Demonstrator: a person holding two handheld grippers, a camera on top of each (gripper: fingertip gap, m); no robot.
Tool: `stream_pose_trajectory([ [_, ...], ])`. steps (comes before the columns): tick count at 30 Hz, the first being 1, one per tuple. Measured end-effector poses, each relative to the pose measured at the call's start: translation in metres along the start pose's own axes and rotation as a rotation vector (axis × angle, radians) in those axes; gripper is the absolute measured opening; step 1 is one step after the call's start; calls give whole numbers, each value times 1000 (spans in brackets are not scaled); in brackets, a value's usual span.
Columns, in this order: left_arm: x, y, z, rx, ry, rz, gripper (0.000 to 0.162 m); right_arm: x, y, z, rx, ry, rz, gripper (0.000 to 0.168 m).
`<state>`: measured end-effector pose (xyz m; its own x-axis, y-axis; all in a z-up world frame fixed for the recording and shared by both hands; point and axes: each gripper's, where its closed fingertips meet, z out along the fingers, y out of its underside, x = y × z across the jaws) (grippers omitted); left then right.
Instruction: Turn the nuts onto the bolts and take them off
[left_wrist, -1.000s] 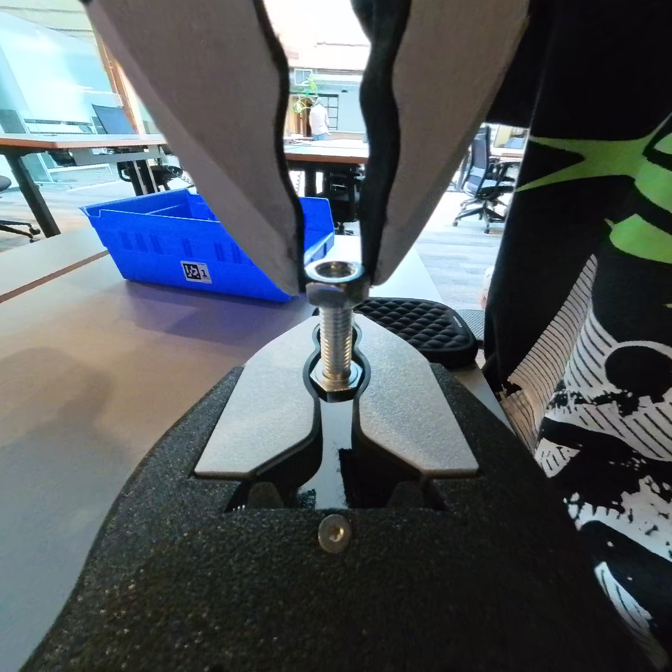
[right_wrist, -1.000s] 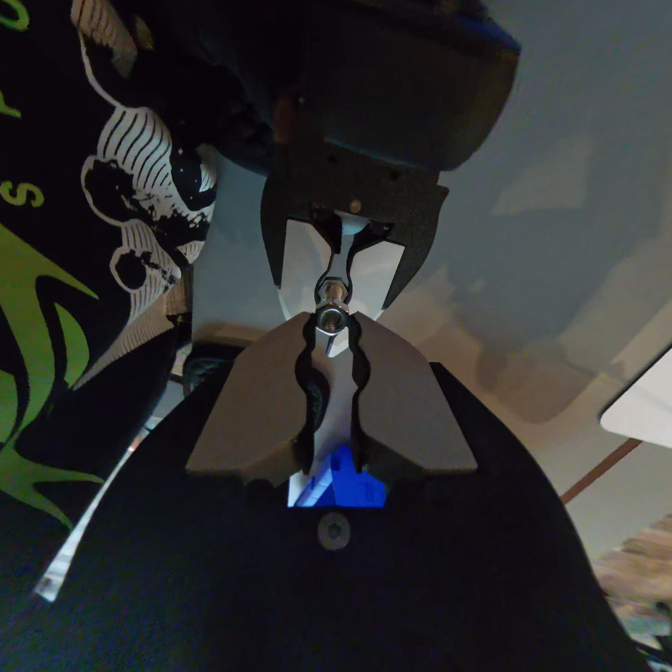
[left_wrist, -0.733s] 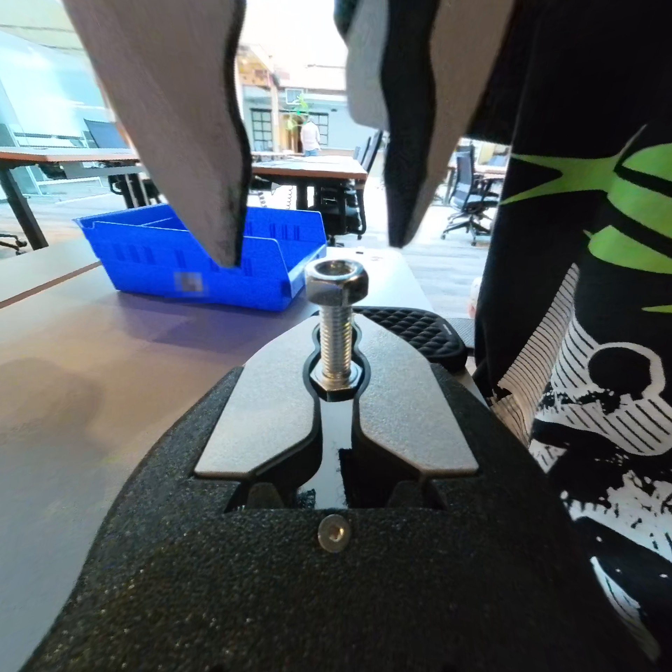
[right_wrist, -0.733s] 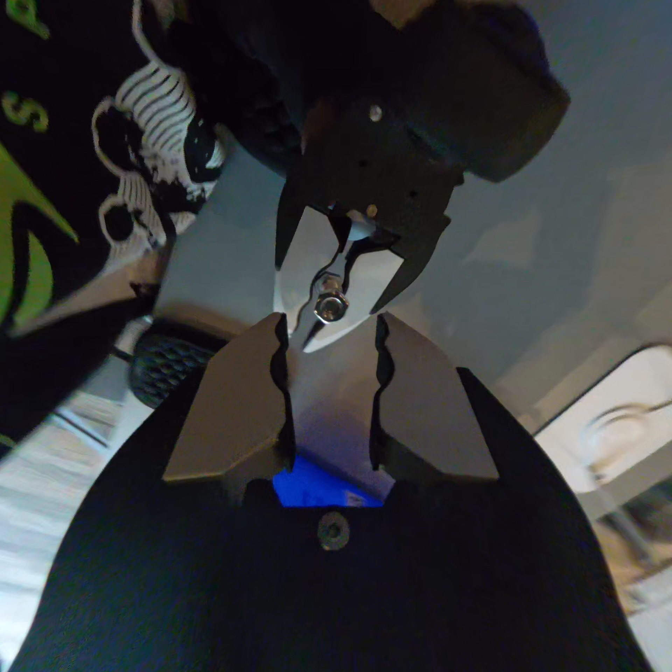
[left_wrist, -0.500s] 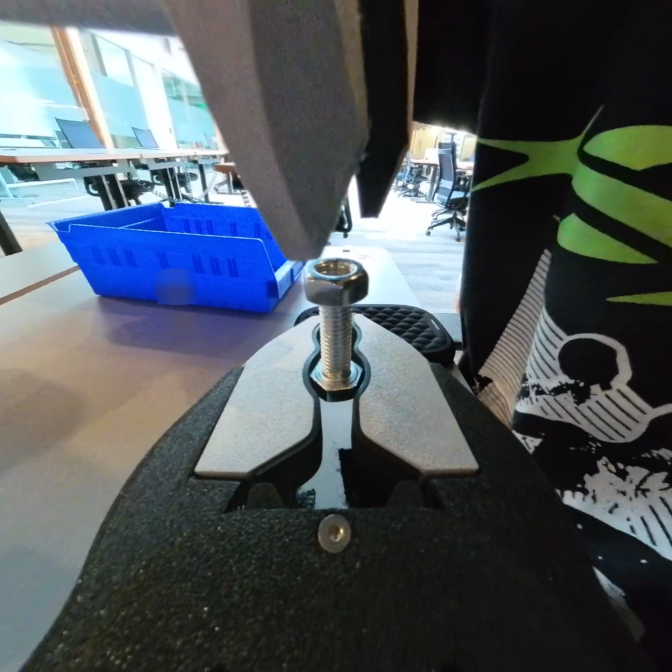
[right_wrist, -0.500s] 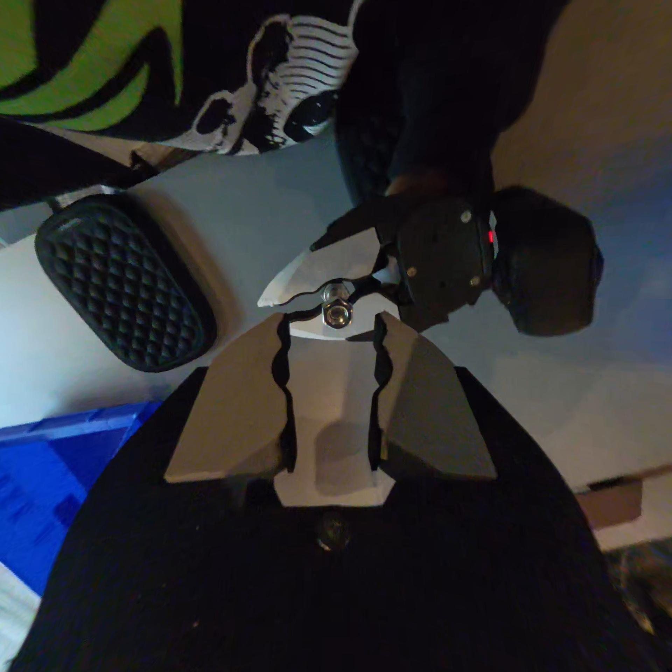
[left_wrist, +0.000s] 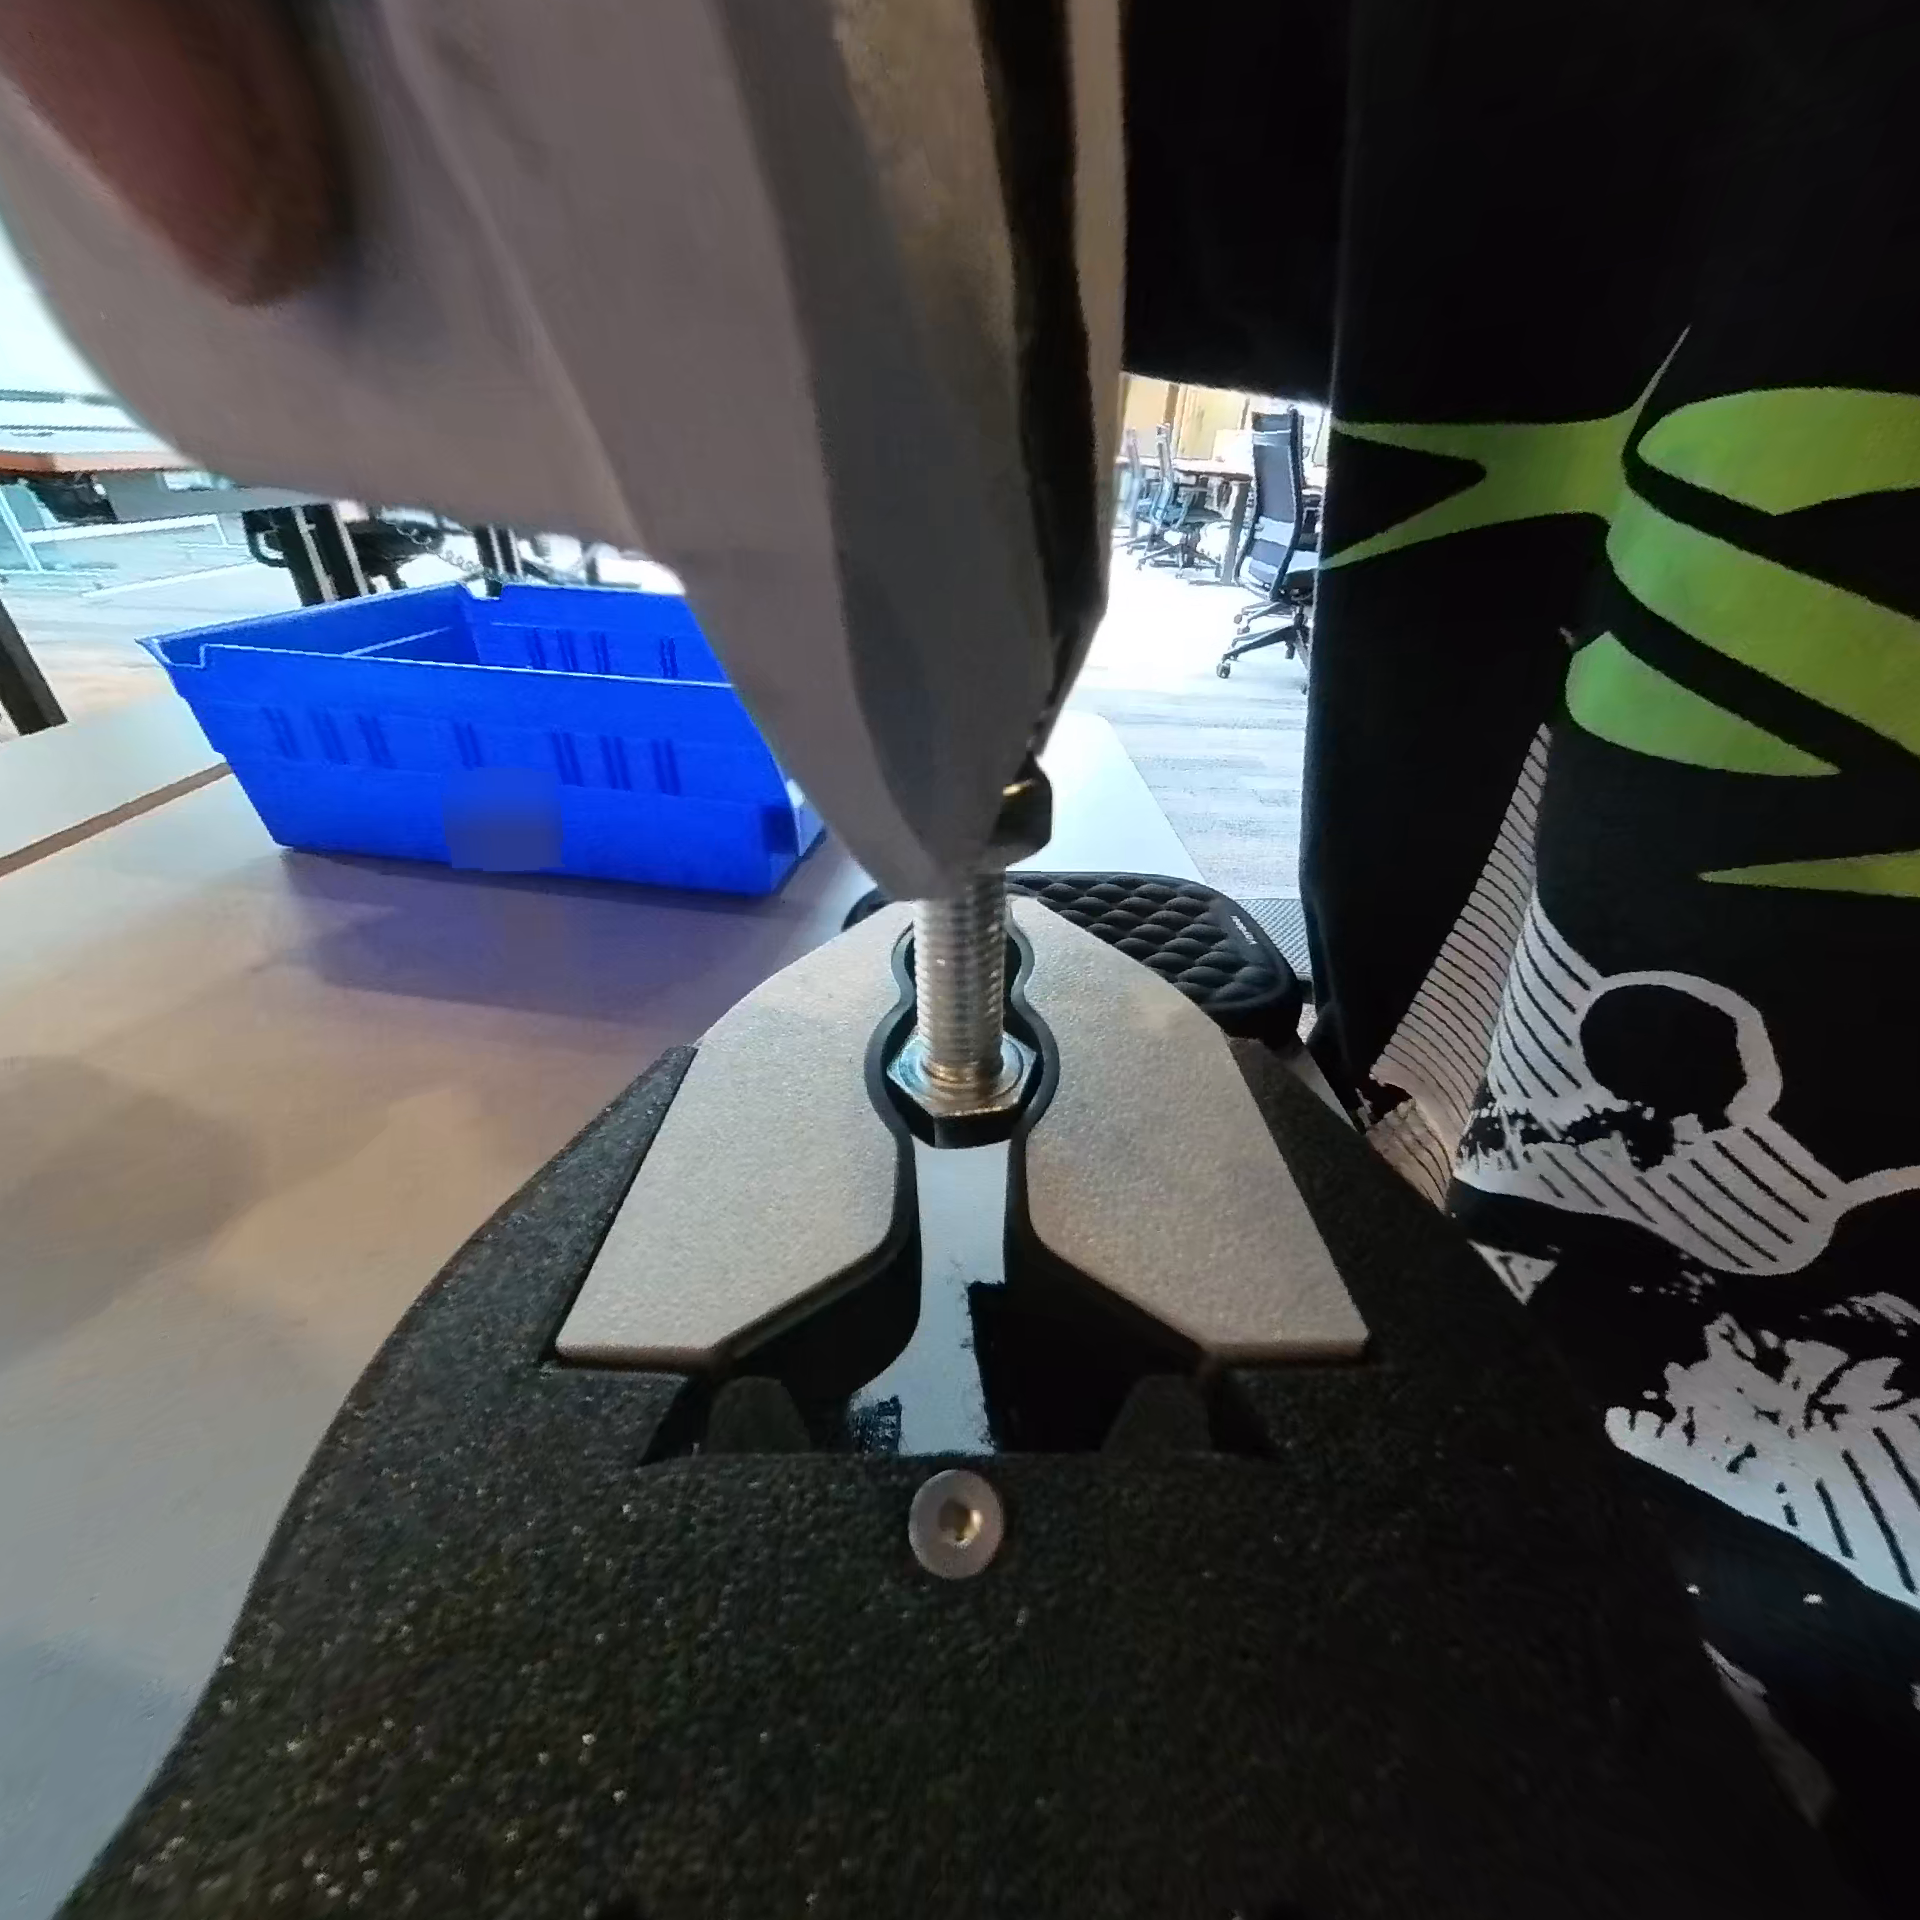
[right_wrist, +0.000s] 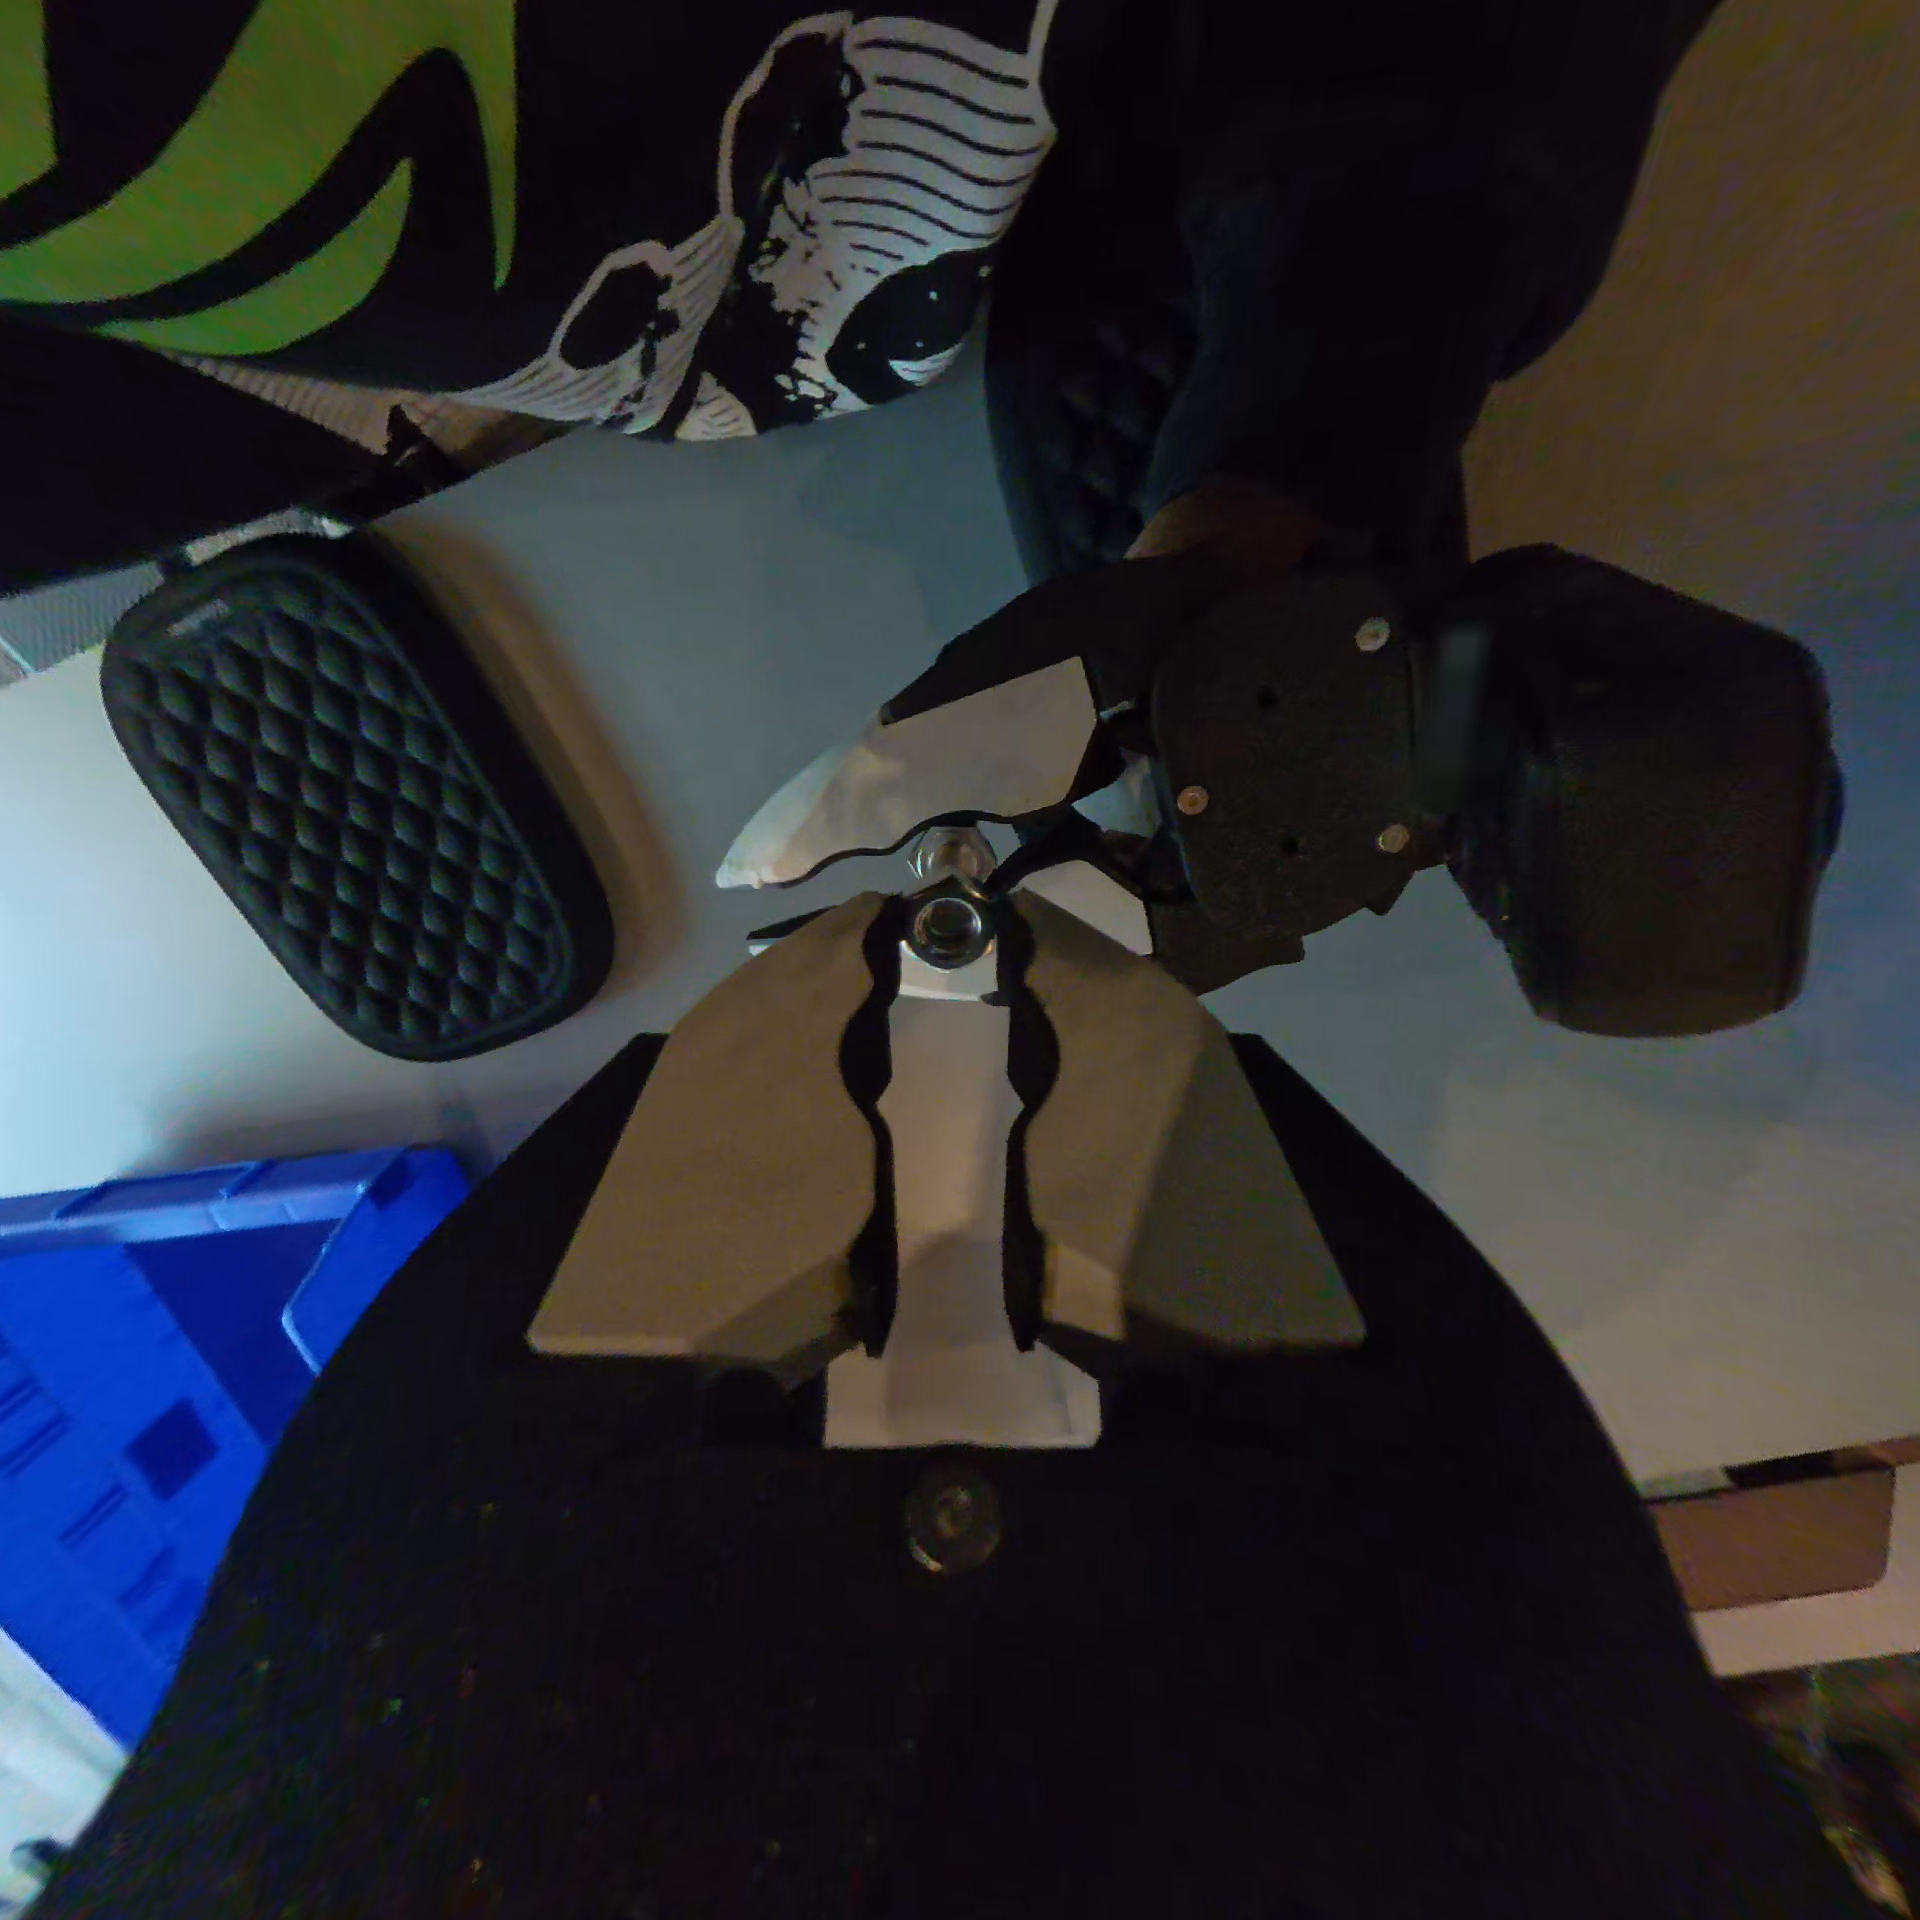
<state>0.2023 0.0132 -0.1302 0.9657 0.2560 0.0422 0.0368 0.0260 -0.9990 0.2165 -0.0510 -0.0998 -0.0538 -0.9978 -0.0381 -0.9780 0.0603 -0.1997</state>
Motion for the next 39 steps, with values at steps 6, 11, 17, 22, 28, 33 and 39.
stream_pose_trajectory([
  [6,-4,0,-1,4,-36,-13,12,2,5,-1,-31,67,243,17],
  [11,-4,2,1,-10,-49,-7,12,2,5,1,-28,117,530,17],
  [17,-7,1,0,-6,-69,-18,12,4,8,1,26,176,885,17],
  [22,-6,3,1,-15,-74,-12,12,5,7,2,60,221,1033,17],
  [28,-6,-1,-1,9,-66,-20,12,4,-1,-6,91,212,789,37],
  [33,-4,1,1,-3,-54,-9,12,1,4,-15,-29,162,218,38],
  [39,-3,1,1,-7,-53,-7,12,1,4,-7,-42,20,11,35],
])
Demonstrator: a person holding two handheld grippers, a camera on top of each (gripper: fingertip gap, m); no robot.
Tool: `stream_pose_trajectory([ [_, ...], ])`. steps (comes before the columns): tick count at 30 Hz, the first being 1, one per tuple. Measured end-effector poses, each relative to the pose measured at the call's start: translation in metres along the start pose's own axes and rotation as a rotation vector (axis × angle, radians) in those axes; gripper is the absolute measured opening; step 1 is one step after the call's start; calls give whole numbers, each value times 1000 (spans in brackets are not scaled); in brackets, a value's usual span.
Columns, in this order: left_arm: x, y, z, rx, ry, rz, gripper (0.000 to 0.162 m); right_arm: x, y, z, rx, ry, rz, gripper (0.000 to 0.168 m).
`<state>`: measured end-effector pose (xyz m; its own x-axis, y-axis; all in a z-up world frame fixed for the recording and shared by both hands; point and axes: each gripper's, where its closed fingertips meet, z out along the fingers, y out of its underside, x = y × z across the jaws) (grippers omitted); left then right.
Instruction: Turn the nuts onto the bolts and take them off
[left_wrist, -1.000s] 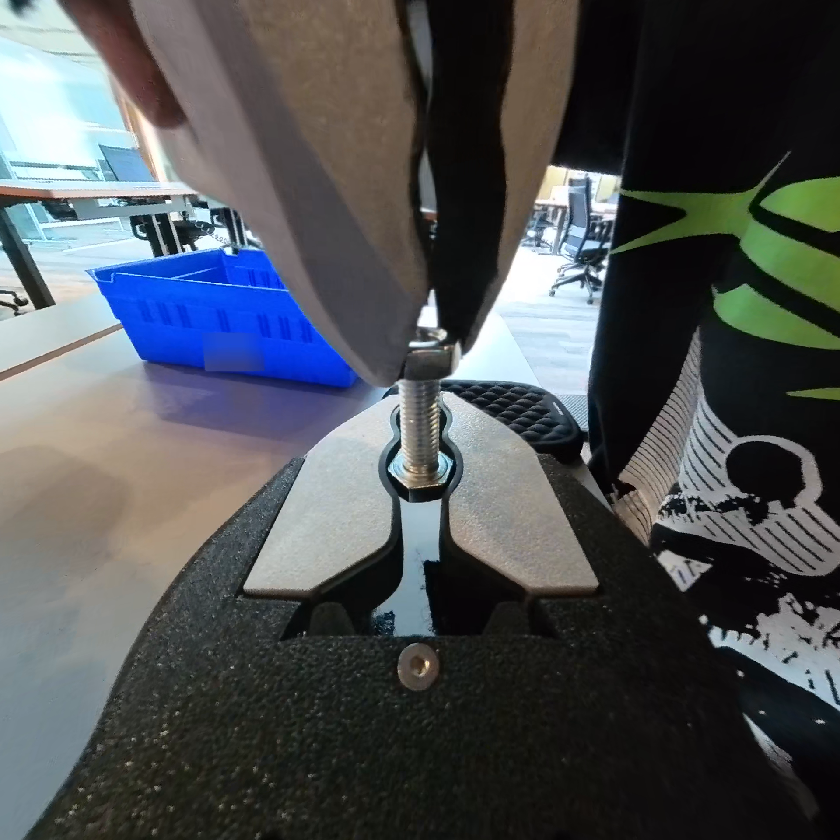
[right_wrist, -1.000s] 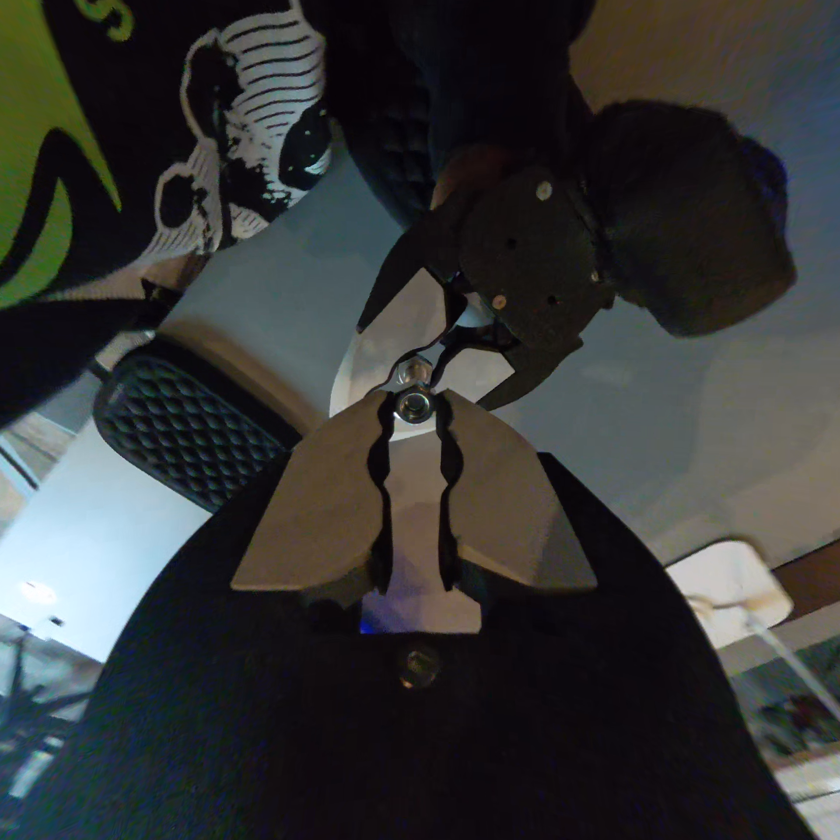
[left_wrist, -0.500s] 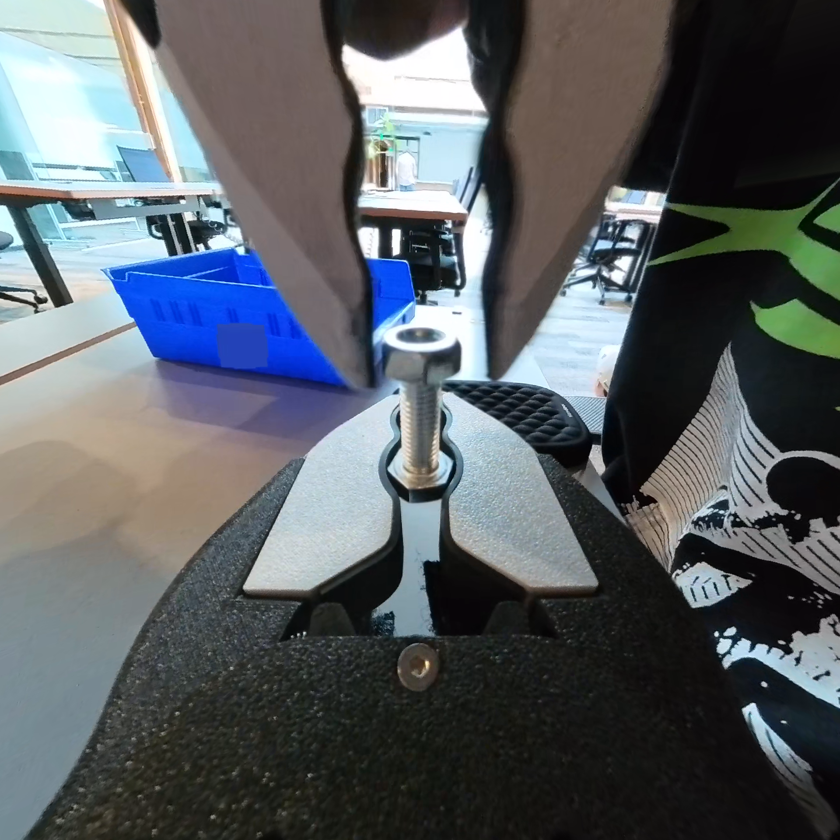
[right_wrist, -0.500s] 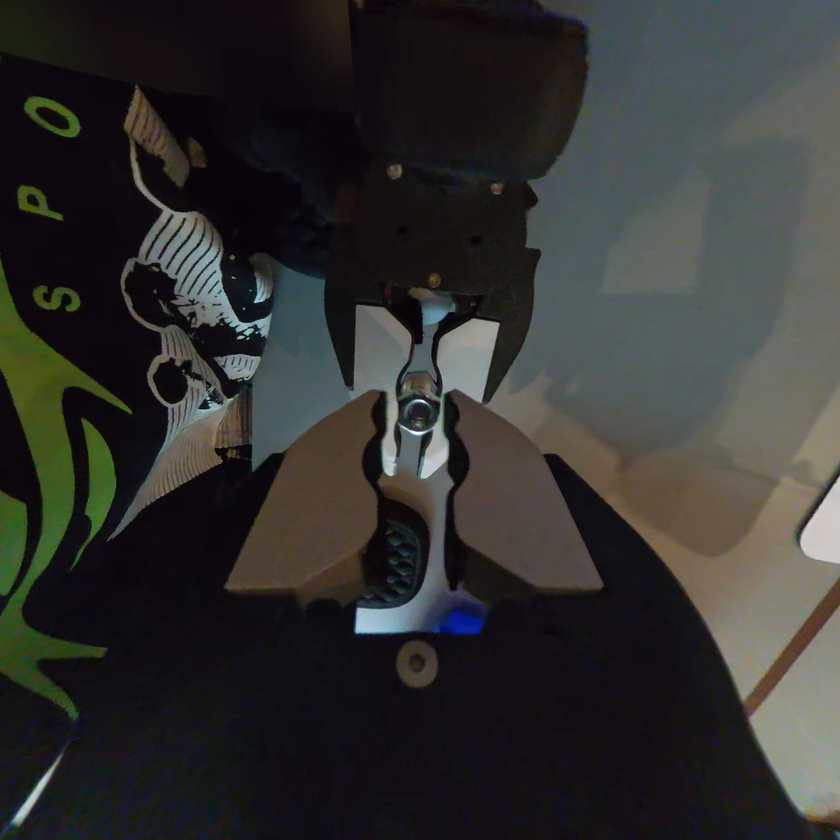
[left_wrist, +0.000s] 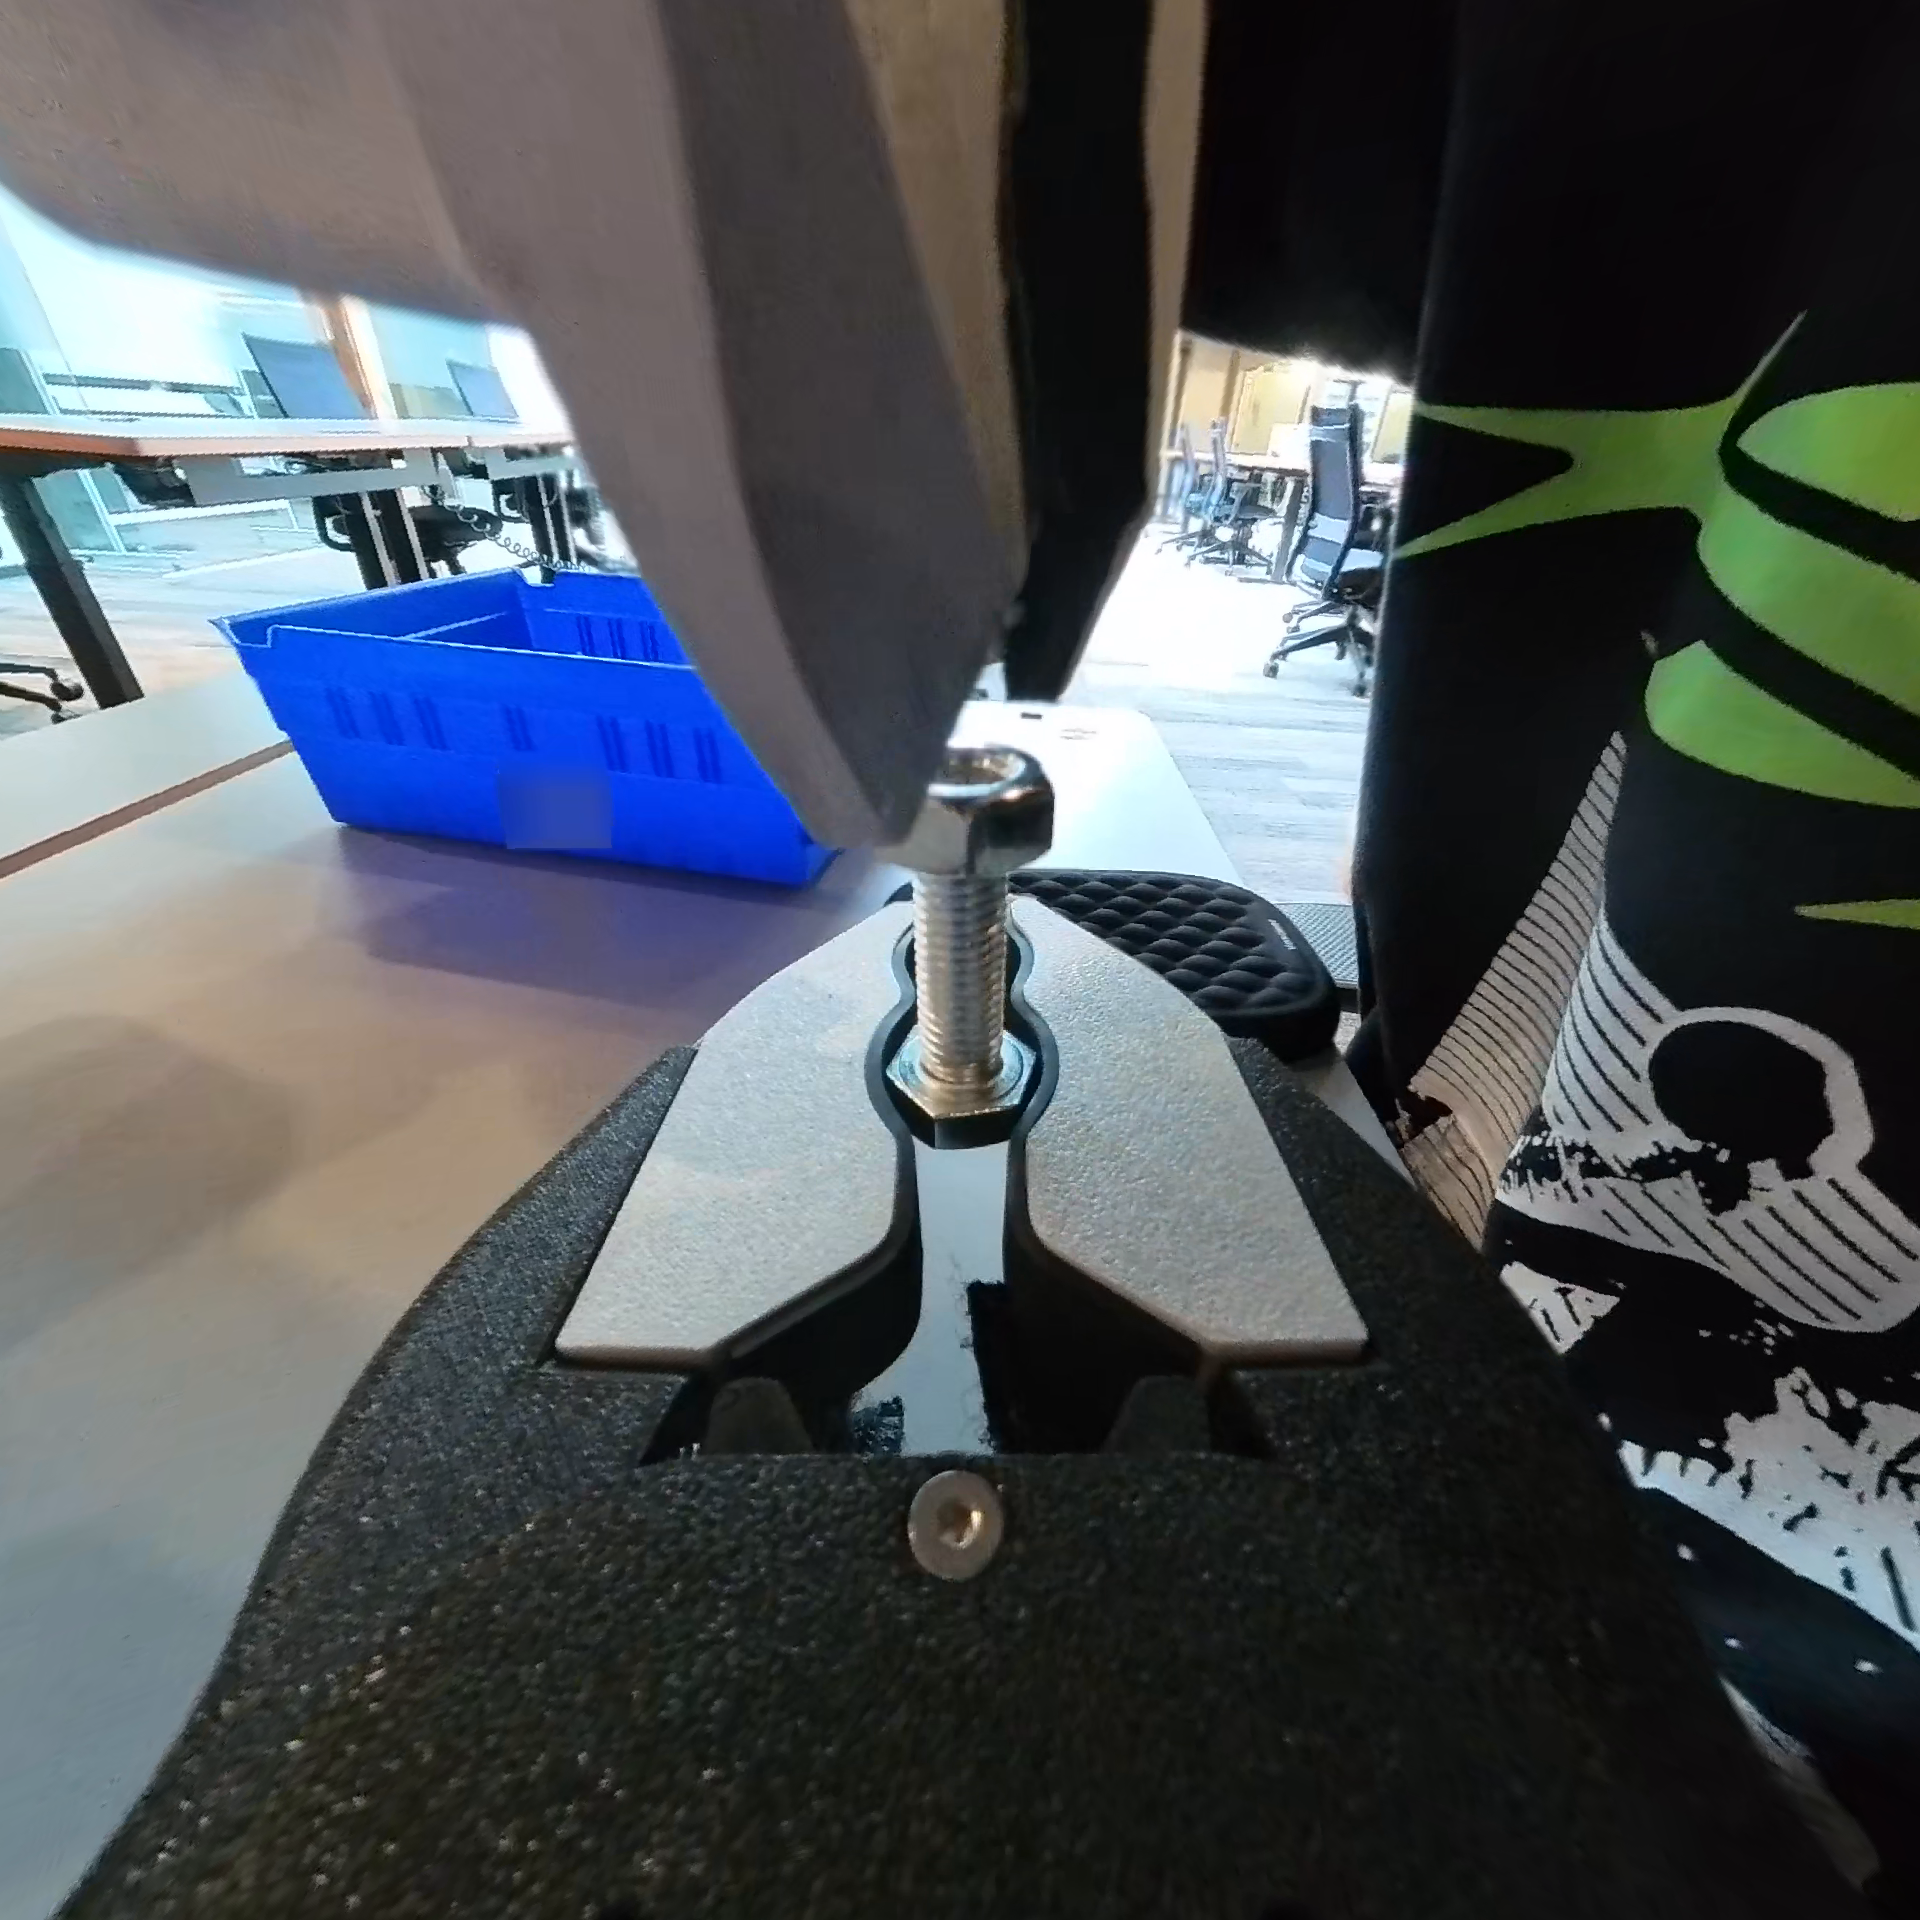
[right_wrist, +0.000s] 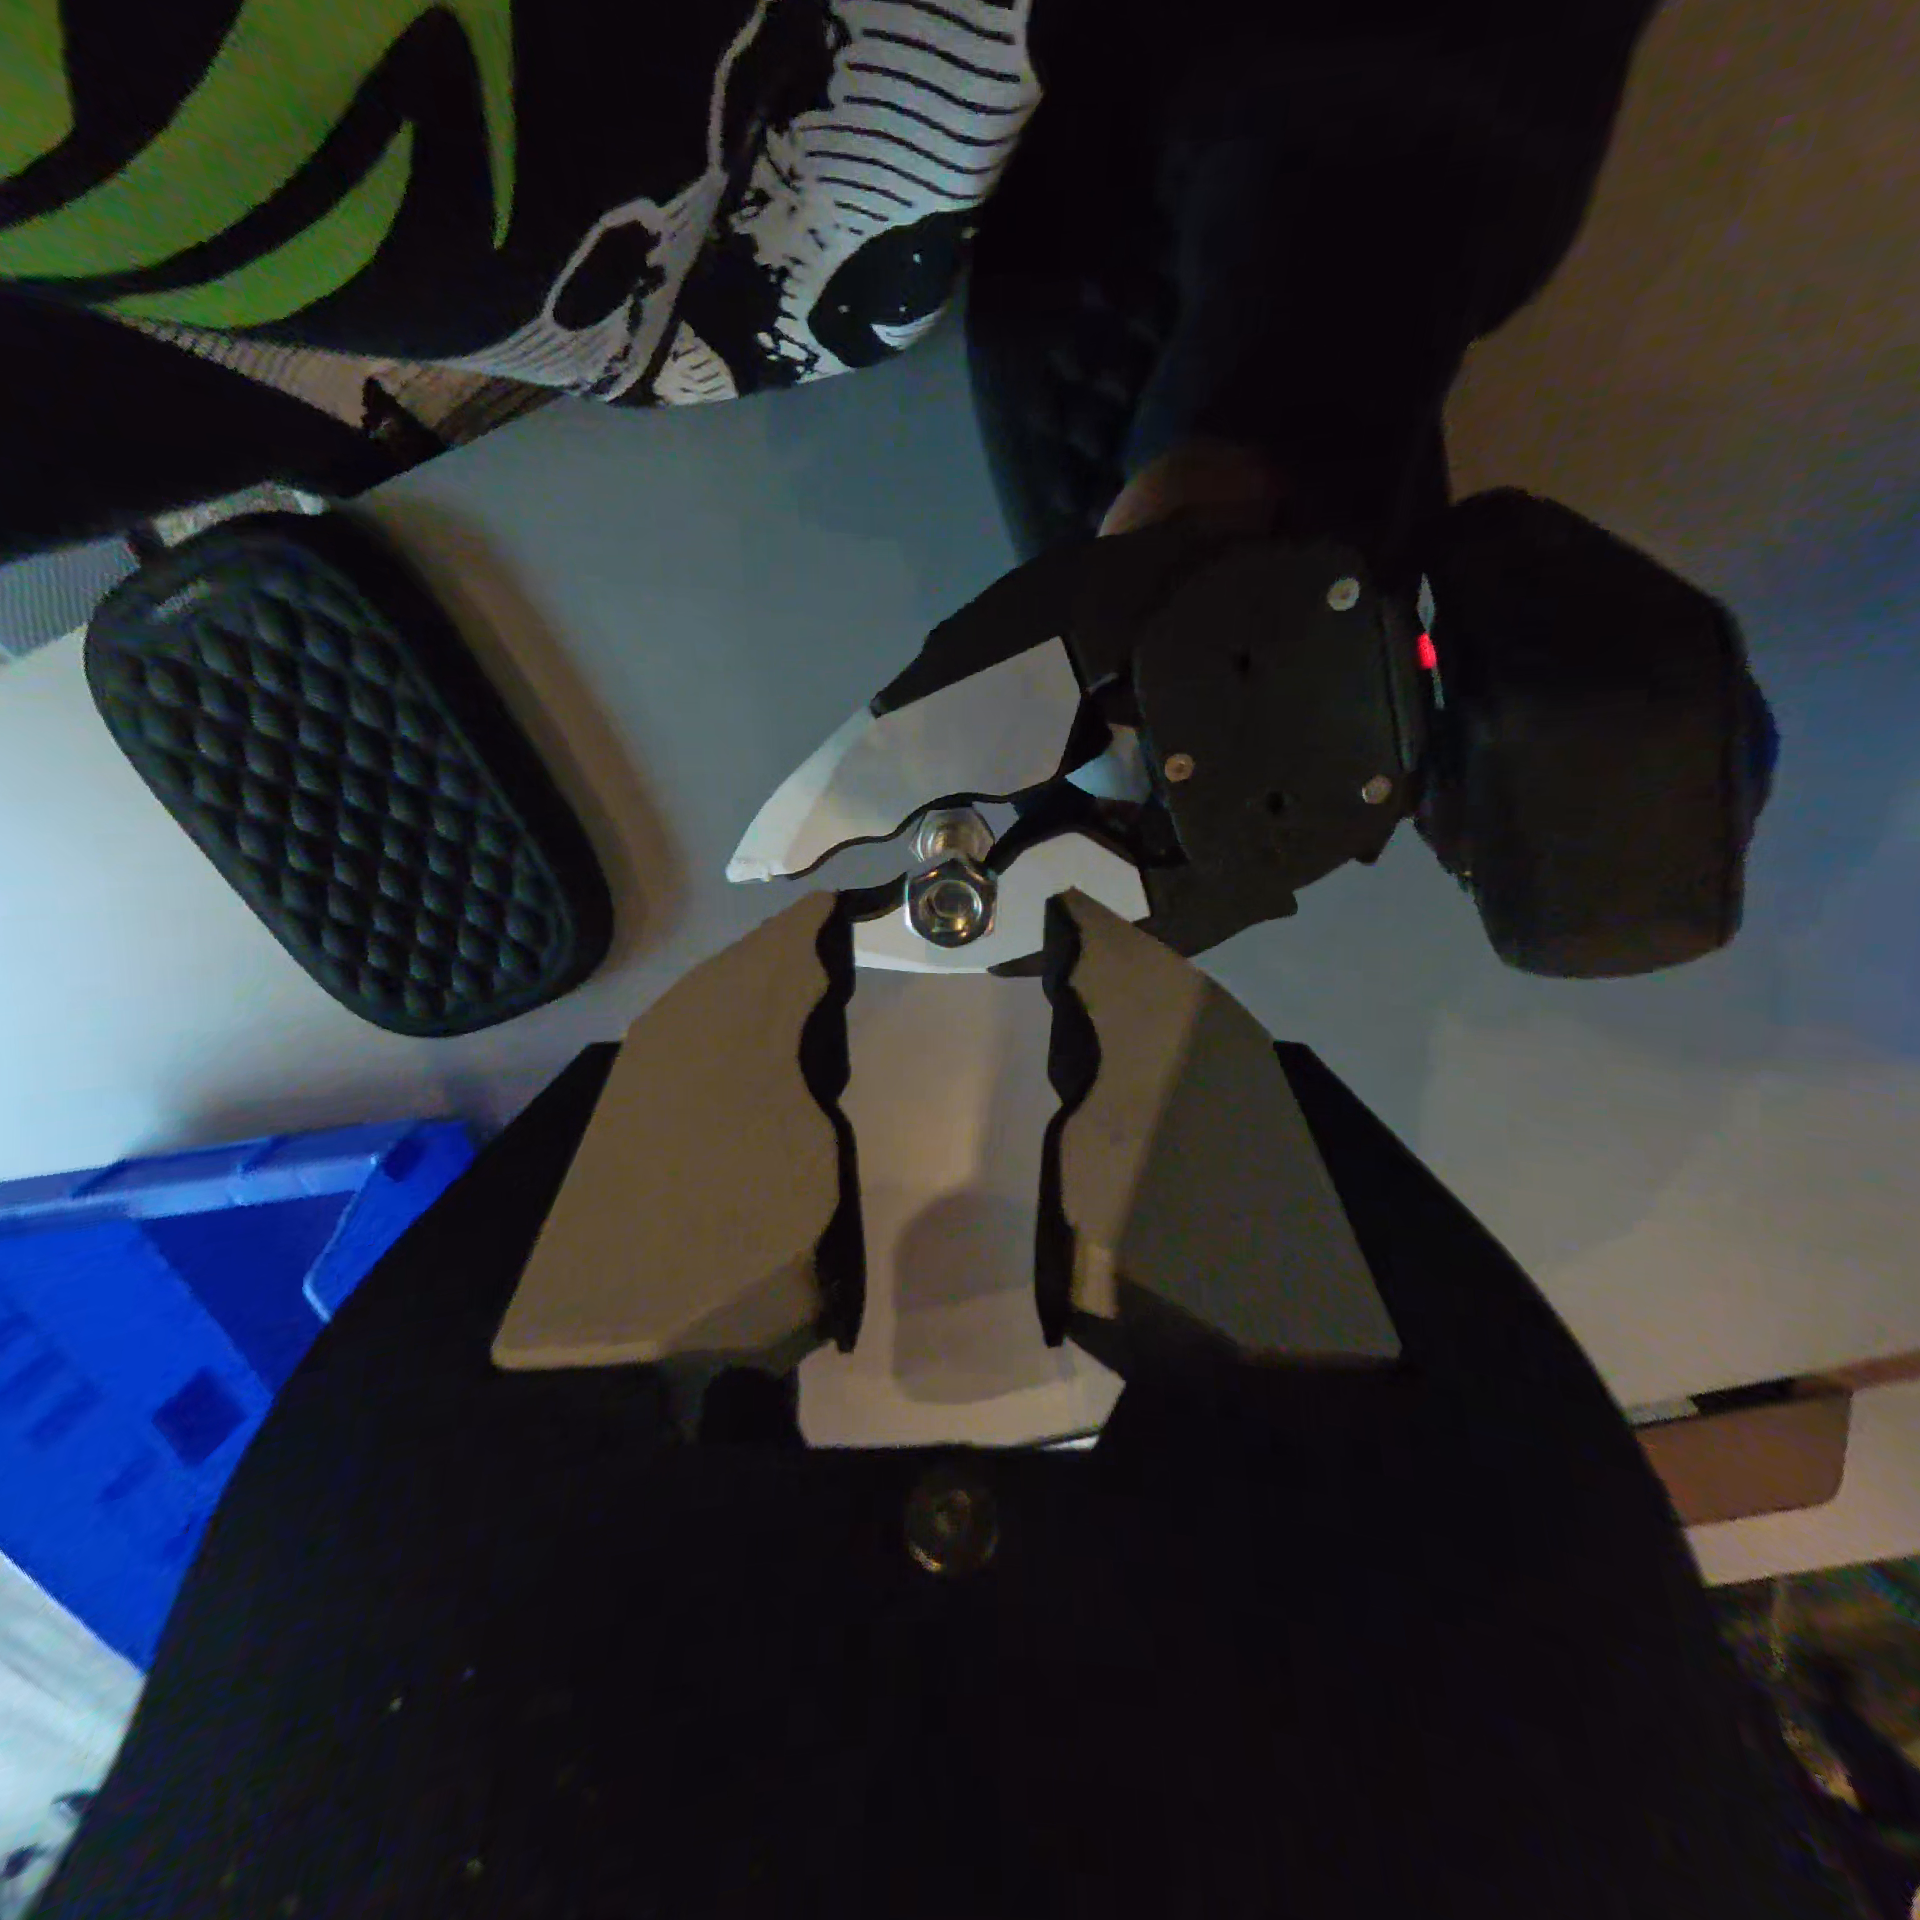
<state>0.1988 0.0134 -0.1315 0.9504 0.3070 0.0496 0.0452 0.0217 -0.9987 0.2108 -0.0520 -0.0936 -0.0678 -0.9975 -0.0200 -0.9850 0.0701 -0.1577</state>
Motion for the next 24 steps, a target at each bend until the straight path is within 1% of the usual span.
stream_pose_trajectory([
  [4,0,-1,0,6,3,-7,12,-1,2,5,-3,-24,-23,30],
  [8,1,0,1,-1,8,2,12,-1,3,6,6,-15,-12,17],
  [12,1,0,1,2,5,3,12,-1,3,6,14,9,47,17],
  [19,-2,-1,1,5,-11,1,12,-2,5,6,3,65,295,17],
  [24,-2,1,2,-5,-16,6,12,-4,5,7,-8,97,608,17],
])
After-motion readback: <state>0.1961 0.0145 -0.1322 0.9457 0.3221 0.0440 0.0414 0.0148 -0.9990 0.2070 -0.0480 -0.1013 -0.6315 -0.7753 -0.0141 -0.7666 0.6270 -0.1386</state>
